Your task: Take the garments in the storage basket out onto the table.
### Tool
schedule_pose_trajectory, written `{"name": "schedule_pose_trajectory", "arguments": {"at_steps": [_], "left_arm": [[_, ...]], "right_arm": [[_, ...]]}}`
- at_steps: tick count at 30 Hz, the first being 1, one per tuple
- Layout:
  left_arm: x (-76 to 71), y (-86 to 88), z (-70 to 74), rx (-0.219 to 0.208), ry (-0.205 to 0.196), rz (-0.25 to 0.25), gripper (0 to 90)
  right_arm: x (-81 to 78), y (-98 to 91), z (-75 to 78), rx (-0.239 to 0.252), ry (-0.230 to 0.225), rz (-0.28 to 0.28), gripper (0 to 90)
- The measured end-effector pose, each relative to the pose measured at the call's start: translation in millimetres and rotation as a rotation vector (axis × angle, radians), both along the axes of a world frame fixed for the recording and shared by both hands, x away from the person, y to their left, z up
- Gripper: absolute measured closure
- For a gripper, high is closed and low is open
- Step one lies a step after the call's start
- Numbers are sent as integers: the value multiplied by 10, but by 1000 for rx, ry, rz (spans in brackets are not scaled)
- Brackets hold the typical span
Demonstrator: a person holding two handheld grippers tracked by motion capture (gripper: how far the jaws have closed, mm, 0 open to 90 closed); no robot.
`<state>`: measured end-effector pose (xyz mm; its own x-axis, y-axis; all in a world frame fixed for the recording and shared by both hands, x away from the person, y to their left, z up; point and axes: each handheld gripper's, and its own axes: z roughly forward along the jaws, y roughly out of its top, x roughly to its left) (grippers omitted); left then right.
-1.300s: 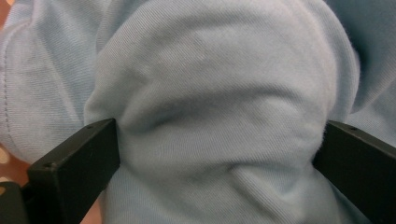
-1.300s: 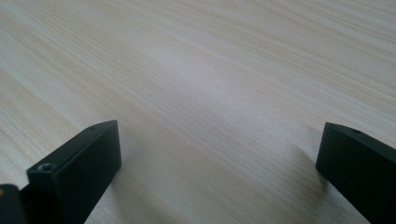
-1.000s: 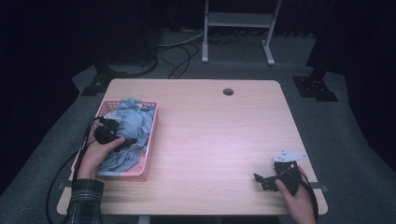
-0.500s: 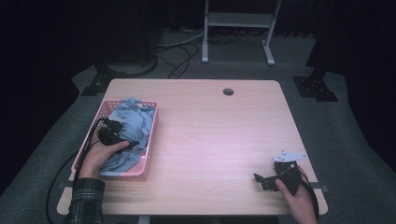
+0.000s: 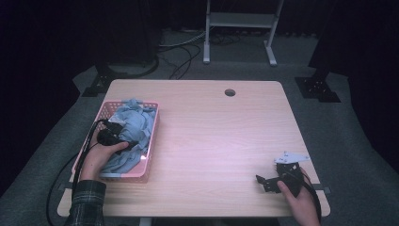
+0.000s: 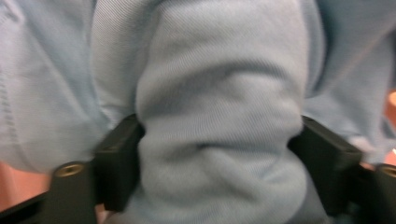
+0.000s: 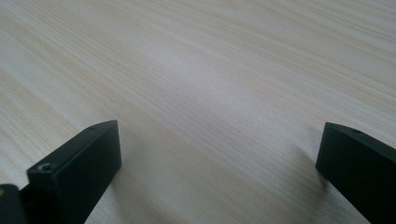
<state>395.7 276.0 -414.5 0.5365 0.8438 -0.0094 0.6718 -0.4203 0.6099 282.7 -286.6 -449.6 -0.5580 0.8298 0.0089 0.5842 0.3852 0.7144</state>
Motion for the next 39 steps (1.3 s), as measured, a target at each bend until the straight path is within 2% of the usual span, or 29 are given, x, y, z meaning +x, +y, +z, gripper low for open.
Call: {"name": "schedule_pose_trajectory", "arguments": {"at_steps": [4,8,12,14,17,23,27,39], "left_arm": [[-19,9,3,-9,-5,5,350],[-26,0,12,1,-13,-17,387],[-30,11,23,-12,-6,-12,441],[-33,22,37,-29,5,-2,502],[-34,21,49,-29,9,-2,541],[-25,36,63,-34,18,-9,548],[-19,73,80,-64,33,-8,549],[-16,129,131,-89,29,-1,550]], "right_arm": [[-1,1,0,0,0,-1,0],[-1,1,0,0,0,-1,0],[-2,1,0,0,1,-1,0],[-1,0,0,0,0,0,0],[-1,1,0,0,0,-1,0],[0,1,0,0,1,-1,0],[0,0,0,0,0,-1,0],[1,0,1,0,0,-1,0]]}}
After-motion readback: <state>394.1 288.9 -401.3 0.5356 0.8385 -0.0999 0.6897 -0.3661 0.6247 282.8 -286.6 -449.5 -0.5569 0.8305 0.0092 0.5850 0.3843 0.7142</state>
